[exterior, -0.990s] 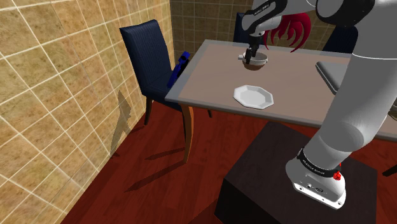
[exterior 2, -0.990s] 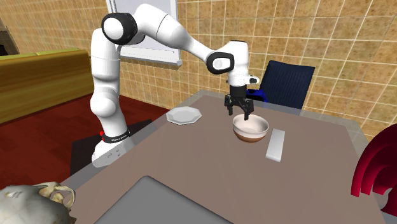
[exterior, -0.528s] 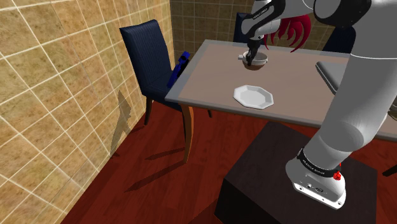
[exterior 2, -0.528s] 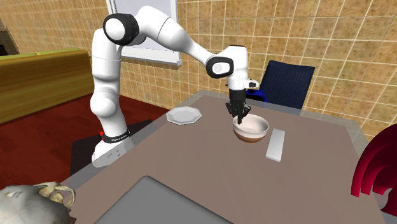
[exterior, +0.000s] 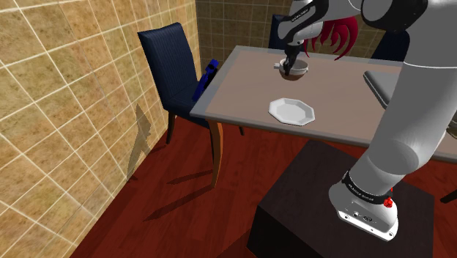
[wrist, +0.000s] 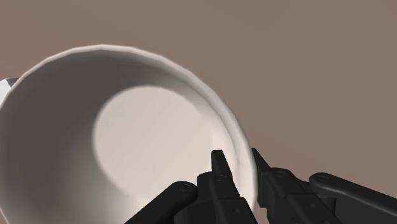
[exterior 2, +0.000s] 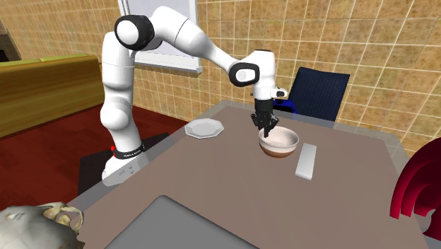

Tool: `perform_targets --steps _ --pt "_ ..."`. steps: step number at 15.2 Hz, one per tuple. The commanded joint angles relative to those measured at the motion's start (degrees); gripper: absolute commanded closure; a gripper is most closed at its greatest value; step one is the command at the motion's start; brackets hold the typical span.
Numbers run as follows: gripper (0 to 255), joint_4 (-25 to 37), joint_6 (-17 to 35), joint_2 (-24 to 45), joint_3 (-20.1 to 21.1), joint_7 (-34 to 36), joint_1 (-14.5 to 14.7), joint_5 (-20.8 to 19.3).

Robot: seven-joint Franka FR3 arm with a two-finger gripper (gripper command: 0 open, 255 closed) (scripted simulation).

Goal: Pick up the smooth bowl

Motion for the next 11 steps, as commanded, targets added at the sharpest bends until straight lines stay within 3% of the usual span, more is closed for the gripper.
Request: perform_targets --steps 1,11 --pt "255 0.5 -1.0 -0.5 -0.1 0.0 0.1 -0.2" --pt "255 5.0 -8.0 -3.3 -0.4 0.2 0.4 -1.3"
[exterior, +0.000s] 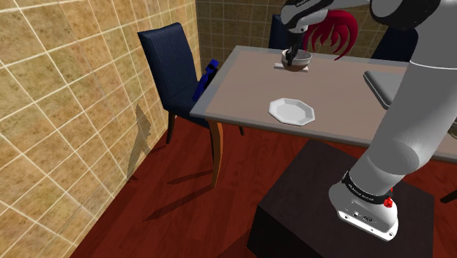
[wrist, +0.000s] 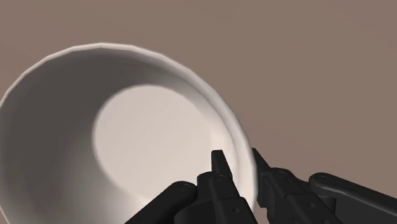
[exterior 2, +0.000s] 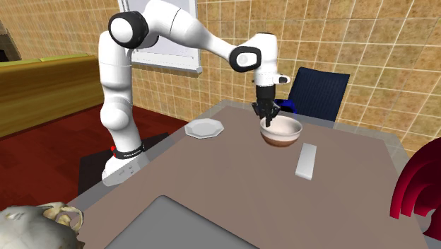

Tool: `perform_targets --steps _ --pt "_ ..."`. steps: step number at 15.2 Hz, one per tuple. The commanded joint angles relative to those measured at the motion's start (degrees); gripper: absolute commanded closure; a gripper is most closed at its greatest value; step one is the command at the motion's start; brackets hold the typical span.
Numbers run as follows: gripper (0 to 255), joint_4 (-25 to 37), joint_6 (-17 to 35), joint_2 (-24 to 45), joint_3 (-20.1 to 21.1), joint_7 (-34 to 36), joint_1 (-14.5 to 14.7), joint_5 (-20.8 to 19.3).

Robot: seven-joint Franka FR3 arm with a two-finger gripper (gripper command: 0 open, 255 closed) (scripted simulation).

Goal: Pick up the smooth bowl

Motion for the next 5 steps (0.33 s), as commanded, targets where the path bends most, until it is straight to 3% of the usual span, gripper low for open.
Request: perform_targets --steps 1,5 --pt "255 1.0 -1.5 -0.5 0.0 0.1 0.1 -0.2" --pt "255 2.2 -3.1 -0.9 -0.1 0.1 0.2 -0.3"
